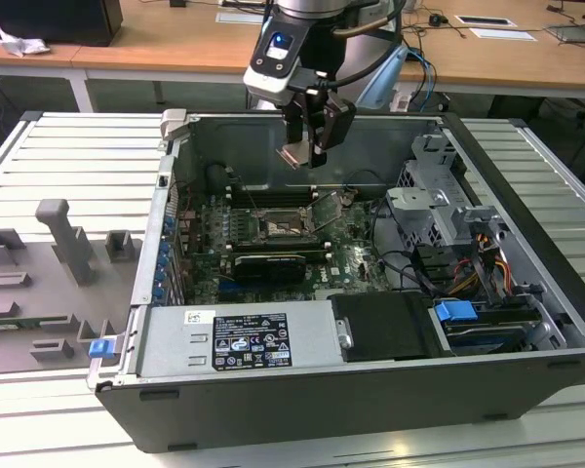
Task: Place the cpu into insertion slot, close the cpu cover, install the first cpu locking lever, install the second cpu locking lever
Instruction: 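Place the cpu into insertion slot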
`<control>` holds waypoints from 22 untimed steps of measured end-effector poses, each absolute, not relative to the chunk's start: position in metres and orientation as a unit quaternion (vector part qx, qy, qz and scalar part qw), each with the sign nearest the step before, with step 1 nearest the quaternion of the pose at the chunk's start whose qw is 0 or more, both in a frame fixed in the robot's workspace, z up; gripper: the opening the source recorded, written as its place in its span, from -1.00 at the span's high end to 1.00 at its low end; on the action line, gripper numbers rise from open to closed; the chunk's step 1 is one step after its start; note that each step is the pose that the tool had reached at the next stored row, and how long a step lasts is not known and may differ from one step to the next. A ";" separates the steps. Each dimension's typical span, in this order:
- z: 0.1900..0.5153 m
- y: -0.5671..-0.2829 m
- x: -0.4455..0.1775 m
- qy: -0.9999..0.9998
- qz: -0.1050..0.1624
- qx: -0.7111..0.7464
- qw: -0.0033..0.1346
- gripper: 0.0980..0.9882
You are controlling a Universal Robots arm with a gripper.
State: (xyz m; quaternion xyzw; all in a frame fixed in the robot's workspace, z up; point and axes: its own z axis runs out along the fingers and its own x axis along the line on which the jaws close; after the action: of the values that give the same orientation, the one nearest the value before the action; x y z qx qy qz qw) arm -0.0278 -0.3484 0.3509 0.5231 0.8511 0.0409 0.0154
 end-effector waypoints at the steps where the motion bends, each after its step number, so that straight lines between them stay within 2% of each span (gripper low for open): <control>1: 0.351 -0.348 -0.028 0.850 0.041 0.525 0.016 0.00; 22: 0.351 -0.348 -0.028 0.836 0.040 0.547 0.017 0.00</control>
State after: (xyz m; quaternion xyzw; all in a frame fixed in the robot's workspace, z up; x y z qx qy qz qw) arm -0.0278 -0.3484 0.3508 0.5472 0.8359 0.0400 0.0169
